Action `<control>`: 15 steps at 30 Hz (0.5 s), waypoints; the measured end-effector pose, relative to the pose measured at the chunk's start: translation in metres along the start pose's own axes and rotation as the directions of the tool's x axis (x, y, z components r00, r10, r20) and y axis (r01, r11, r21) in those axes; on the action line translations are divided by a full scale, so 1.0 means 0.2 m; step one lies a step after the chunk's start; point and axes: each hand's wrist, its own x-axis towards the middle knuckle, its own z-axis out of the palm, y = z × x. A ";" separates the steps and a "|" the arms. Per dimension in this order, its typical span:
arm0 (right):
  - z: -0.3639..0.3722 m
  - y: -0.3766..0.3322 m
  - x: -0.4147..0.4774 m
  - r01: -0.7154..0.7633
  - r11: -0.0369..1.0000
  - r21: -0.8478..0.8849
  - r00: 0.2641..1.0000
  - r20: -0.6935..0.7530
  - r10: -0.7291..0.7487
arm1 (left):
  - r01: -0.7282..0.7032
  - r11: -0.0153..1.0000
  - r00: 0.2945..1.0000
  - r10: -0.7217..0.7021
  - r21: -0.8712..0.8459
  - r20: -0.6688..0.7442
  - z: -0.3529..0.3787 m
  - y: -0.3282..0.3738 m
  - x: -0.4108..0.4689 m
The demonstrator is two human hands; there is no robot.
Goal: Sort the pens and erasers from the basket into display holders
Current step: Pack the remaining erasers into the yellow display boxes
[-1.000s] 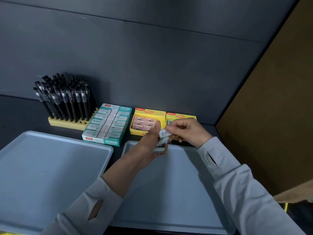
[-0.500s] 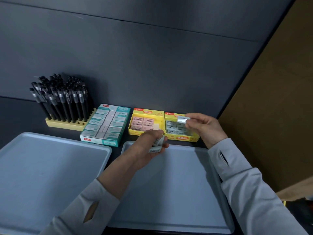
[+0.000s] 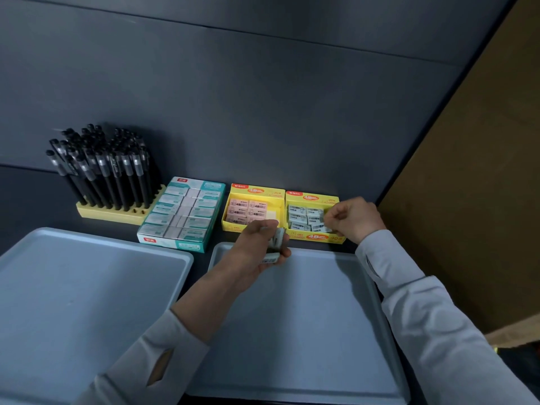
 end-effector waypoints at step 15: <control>0.04 -0.07 0.02 0.098 0.917 -0.387 0.995 0.016 -0.100 | -0.128 0.990 0.980 0.119 0.052 0.160 0.01 -0.01 -0.02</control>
